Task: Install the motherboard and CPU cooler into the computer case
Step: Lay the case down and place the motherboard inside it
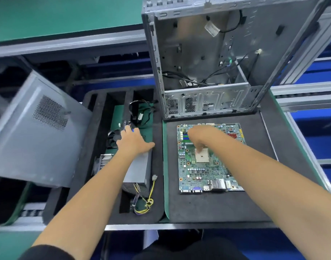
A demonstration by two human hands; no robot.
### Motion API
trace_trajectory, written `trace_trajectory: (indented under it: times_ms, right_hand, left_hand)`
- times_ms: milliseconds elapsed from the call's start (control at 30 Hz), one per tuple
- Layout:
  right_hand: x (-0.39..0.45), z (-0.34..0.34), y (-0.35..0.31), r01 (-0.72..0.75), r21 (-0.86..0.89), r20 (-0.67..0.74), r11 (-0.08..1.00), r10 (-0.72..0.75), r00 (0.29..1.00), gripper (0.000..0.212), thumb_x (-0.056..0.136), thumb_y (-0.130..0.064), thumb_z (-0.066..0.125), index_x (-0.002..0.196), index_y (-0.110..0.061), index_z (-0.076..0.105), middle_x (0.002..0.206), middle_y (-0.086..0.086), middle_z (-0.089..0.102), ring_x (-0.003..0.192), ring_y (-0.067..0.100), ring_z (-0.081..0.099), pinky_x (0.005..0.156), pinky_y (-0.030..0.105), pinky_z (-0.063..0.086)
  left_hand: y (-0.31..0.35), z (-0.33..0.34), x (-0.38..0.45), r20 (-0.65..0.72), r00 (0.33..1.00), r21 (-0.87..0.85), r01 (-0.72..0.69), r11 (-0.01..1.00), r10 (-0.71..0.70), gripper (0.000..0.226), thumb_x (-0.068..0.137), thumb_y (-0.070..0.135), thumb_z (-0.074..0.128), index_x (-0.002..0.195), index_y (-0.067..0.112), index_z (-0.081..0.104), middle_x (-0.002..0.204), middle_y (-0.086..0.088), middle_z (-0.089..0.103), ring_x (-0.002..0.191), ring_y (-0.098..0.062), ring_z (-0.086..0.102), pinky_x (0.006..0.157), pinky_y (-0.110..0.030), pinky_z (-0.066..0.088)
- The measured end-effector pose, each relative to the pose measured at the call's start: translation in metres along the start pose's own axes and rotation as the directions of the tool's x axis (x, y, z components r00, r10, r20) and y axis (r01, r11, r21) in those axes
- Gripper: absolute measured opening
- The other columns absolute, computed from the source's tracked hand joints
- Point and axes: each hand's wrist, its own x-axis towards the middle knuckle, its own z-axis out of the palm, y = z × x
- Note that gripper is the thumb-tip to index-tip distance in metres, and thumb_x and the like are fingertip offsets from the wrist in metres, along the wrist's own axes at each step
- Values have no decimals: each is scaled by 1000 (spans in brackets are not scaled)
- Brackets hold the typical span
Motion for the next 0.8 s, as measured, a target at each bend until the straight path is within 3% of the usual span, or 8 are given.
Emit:
trace_trajectory:
  times_ms: [100, 167, 267, 333, 400, 467, 633, 800]
  right_hand:
    - [3, -25, -15, 71, 132, -10, 989, -71, 997, 30, 82, -31, 76, 83, -4, 64, 85, 5, 67, 74, 21, 64, 76, 36, 55]
    - [6, -37, -32, 135, 184, -81, 973, -122, 989, 32, 87, -33, 70, 92, -1, 69, 90, 11, 70, 83, 27, 66, 73, 34, 52]
    - [13, -42, -61, 182, 200, -127, 963, -159, 979, 34, 87, -30, 66, 93, 3, 69, 87, 16, 70, 77, 28, 62, 65, 31, 48]
    - [18, -40, -77, 179, 187, -82, 966, -166, 983, 35, 88, -31, 63, 97, 2, 69, 90, 17, 72, 78, 28, 64, 66, 31, 49]
    - [23, -37, -88, 168, 190, -44, 967, -163, 986, 34, 88, -31, 63, 100, 0, 68, 88, 17, 72, 75, 27, 64, 65, 30, 48]
    - [27, -35, -91, 156, 204, -31, 966, -152, 988, 32, 88, -30, 65, 100, -1, 67, 83, 16, 71, 67, 25, 59, 60, 28, 45]
    - [31, -42, -84, 120, 215, -50, 969, -111, 992, 23, 87, -21, 64, 98, -1, 68, 88, 18, 73, 64, 22, 59, 61, 27, 48]
    - [38, -48, -87, 111, 229, -76, 967, -96, 993, 21, 89, -16, 59, 101, -1, 68, 91, 18, 73, 67, 23, 61, 74, 33, 55]
  left_hand:
    - [-2, -1, -3, 186, 980, -11, 72, 997, -69, 110, 64, 73, 61, 148, 20, 15, 152, -9, 5, 133, -36, 20, 95, -44, 37]
    - [-3, 1, -5, 242, 968, -13, 77, 997, -72, 119, 62, 71, 66, 150, 23, 3, 154, -9, -5, 130, -40, 29, 87, -37, 38]
    - [-5, 6, -10, 241, 970, -27, 28, 999, -20, 114, 62, 61, 72, 148, 23, 8, 154, -9, -9, 120, -42, 43, 73, -34, 39]
    - [-7, 8, -15, 199, 980, -31, -7, 1000, 13, 98, 65, 55, 69, 142, 19, 22, 152, -6, 9, 113, -39, 47, 70, -35, 41]
    - [-10, 8, -19, 136, 989, -59, -50, 997, 58, 81, 66, 54, 65, 131, 15, 37, 137, -3, 38, 107, -35, 50, 71, -35, 43]
    - [-14, 6, -22, 72, 990, -81, -115, 990, 120, 64, 67, 56, 63, 115, 17, 49, 122, -1, 52, 103, -32, 53, 73, -35, 44]
    - [-29, -21, -14, -34, 991, -156, -133, 979, 129, 63, 67, 59, 59, 116, 21, 53, 117, -1, 56, 105, -31, 55, 72, -34, 41]
    - [-39, -53, 5, -143, 985, -267, -135, 954, 100, 47, 65, 57, 60, 88, 18, 45, 99, -1, 56, 91, -28, 55, 66, -34, 42]
